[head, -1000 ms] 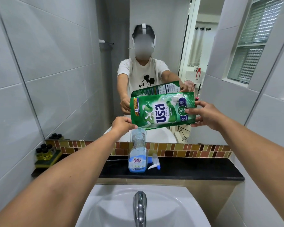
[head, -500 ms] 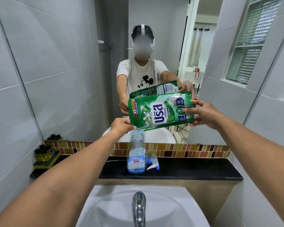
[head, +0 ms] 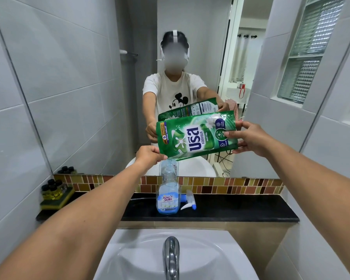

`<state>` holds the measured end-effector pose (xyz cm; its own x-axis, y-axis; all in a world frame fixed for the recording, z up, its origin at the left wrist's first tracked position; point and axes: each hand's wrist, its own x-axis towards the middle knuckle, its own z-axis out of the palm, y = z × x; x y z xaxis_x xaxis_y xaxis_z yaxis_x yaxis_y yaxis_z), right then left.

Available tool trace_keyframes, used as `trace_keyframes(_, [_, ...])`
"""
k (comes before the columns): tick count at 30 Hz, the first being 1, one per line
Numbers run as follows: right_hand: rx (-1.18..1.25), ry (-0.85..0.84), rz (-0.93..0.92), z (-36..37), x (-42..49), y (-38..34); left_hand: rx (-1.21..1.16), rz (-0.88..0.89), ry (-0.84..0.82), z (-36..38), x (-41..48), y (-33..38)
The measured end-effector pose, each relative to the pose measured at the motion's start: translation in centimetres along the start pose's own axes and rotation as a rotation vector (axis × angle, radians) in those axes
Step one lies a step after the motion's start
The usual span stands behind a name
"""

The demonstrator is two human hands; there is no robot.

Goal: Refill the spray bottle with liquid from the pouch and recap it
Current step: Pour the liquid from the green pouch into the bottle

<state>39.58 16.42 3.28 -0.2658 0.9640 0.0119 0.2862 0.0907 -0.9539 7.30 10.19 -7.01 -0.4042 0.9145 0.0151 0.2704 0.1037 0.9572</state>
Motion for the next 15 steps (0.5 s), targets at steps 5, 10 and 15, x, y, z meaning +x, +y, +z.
trace_keyframes(5, [-0.011,0.000,-0.001,0.16,0.09,-0.28,-0.009,0.002,0.003,-0.14,-0.12,-0.02])
trace_keyframes(10, [-0.009,0.002,-0.009,0.36,0.02,-0.48,-0.004,0.001,0.009,-0.14,-0.28,0.06])
trace_keyframes(15, [-0.017,0.006,-0.012,0.42,0.06,-0.77,-0.015,0.002,0.004,-0.14,-0.34,-0.05])
